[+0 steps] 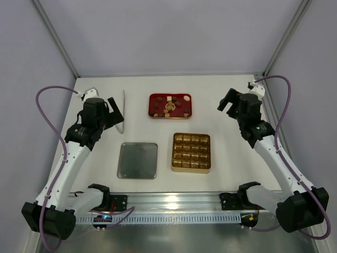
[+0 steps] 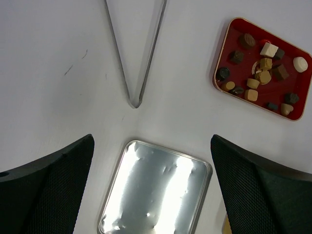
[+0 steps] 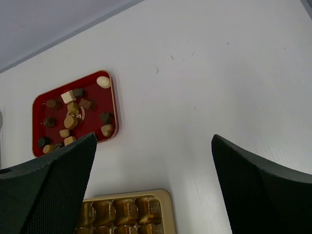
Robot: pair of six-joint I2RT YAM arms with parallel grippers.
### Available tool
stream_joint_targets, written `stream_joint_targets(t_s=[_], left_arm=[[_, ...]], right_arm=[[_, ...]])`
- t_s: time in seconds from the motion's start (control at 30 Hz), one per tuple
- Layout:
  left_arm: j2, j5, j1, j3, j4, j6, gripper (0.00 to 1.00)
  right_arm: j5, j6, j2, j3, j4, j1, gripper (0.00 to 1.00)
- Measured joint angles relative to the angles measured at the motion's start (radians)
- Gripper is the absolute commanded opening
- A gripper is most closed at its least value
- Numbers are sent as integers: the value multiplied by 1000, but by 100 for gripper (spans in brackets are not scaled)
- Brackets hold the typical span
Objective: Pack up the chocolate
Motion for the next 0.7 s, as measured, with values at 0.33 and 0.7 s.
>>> stream_joint_targets(t_s=[0.33, 0.7], left_arm=[[133, -64, 8, -10, 34, 5, 100], [560, 6, 141, 116, 122, 56, 100]], right_arm=[[-44, -11, 1, 0, -3, 0, 100], [-161, -20, 25, 7, -27, 0, 100]])
